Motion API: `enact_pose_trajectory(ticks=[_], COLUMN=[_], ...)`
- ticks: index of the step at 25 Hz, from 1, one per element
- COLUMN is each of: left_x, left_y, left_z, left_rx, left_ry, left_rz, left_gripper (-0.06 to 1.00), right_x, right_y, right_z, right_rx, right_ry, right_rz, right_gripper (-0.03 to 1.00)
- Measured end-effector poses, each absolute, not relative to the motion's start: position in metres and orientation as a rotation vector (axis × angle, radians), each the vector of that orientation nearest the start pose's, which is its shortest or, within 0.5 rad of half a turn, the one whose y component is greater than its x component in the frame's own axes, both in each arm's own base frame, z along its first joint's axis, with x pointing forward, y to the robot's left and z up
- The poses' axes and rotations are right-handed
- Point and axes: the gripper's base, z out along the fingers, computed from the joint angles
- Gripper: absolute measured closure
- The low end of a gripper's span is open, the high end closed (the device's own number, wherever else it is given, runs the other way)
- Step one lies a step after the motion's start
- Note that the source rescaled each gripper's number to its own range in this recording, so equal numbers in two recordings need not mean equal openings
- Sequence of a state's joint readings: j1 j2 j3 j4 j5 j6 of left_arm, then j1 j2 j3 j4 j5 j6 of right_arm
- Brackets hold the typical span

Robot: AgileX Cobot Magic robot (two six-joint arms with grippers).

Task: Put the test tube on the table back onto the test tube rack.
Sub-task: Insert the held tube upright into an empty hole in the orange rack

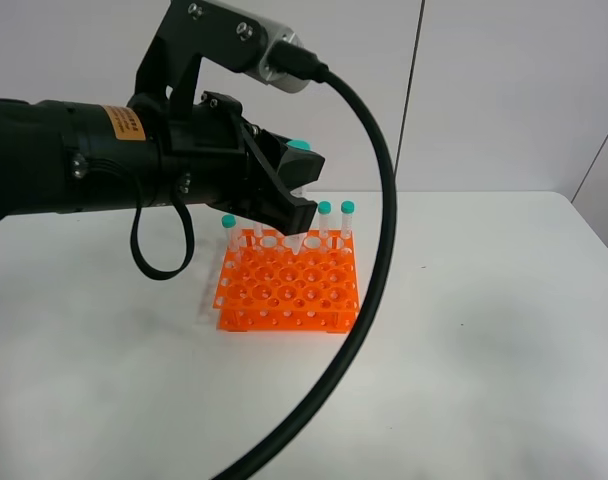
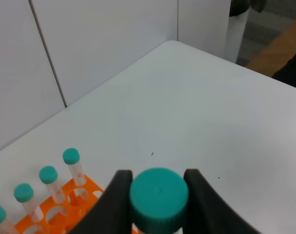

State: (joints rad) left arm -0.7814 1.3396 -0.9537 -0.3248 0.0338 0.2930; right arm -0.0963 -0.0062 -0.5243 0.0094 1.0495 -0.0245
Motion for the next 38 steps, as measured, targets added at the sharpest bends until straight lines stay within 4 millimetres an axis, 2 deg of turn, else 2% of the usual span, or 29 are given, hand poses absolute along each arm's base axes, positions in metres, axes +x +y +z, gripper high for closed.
enact_pose_trajectory(ticks=[6,12,16,19,26,29,38], left_x=[0.224,0.26,0.272,0.278,0.311,0.321,0.34], left_y=[-0.207,-0.162,-0.143,-0.143,-0.156,-0.159,-0.164], left_z=[0.324,0.329,0.33,0.323,0.272,0.257,0.232], left_rx=[0.716,0.446,0.358,0.325,0.3,0.277,0.252], left_ry=[1.796,1.815,1.816,1.84,1.911,1.904,1.857], left_rz=[-0.505,-0.432,-0.396,-0.401,-0.361,-0.349,-0.311], left_gripper=[0.94,0.94,0.94,0.94,0.94,0.94,0.94], right_x=[-0.008,-0.008,-0.008,-0.008,-0.008,-0.008,-0.008], right_y=[0.002,0.002,0.002,0.002,0.002,0.002,0.002], right_z=[0.285,0.285,0.285,0.285,0.285,0.285,0.285], right_rx=[0.071,0.071,0.071,0.072,0.078,0.078,0.079], right_ry=[2.002,2.002,2.002,2.002,2.001,2.001,2.001], right_rz=[-0.066,-0.066,-0.066,-0.066,-0.062,-0.062,-0.061], right_gripper=[0.12,0.12,0.12,0.12,0.12,0.13,0.13])
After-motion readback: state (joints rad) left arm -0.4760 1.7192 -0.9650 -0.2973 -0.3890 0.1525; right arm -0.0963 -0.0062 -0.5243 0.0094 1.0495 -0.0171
